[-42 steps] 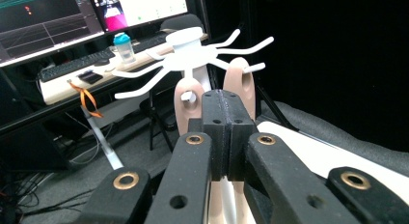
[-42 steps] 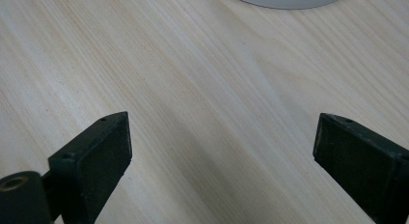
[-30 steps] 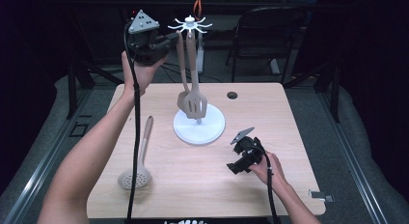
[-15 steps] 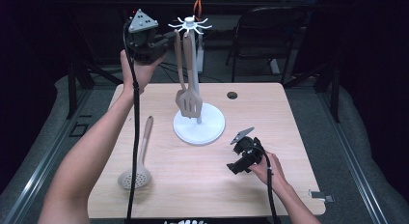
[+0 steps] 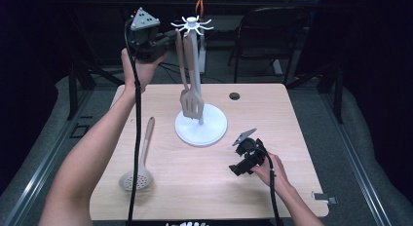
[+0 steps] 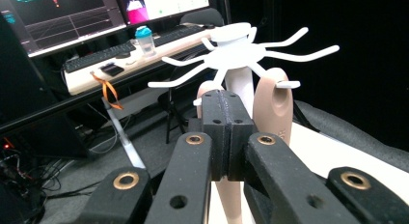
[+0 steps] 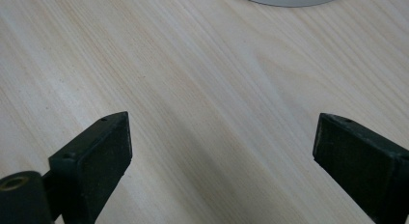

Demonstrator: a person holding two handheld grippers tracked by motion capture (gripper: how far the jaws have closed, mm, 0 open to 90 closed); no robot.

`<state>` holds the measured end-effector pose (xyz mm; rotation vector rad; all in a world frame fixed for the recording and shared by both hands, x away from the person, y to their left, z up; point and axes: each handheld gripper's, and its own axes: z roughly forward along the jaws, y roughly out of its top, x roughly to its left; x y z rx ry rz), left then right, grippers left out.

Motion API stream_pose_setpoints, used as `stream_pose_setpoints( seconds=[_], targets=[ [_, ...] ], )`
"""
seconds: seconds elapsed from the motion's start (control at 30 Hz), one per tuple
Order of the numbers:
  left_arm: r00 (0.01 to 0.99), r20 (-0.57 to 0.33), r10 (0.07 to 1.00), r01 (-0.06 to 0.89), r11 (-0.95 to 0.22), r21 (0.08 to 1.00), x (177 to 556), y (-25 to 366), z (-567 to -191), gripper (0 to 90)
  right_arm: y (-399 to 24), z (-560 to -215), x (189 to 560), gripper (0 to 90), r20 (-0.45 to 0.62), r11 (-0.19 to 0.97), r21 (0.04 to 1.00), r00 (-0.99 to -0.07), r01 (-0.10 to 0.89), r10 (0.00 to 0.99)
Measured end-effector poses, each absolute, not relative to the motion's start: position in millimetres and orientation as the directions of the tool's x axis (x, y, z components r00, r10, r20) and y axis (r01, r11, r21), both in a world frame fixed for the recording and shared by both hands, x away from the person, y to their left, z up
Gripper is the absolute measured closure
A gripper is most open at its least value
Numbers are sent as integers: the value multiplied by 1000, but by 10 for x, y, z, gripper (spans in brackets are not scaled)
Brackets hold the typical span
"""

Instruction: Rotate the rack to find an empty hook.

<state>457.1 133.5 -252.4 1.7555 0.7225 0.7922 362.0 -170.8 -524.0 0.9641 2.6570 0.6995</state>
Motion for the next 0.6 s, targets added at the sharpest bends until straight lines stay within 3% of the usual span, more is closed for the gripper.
stream_pose_setpoints(
  seconds=[0.6],
  targets=[
    [581,173,796,114,-289,950,4655,1360,-2506,900,-1700,-5253,3622,62,-47,671,504,-758,544,650]
  ],
)
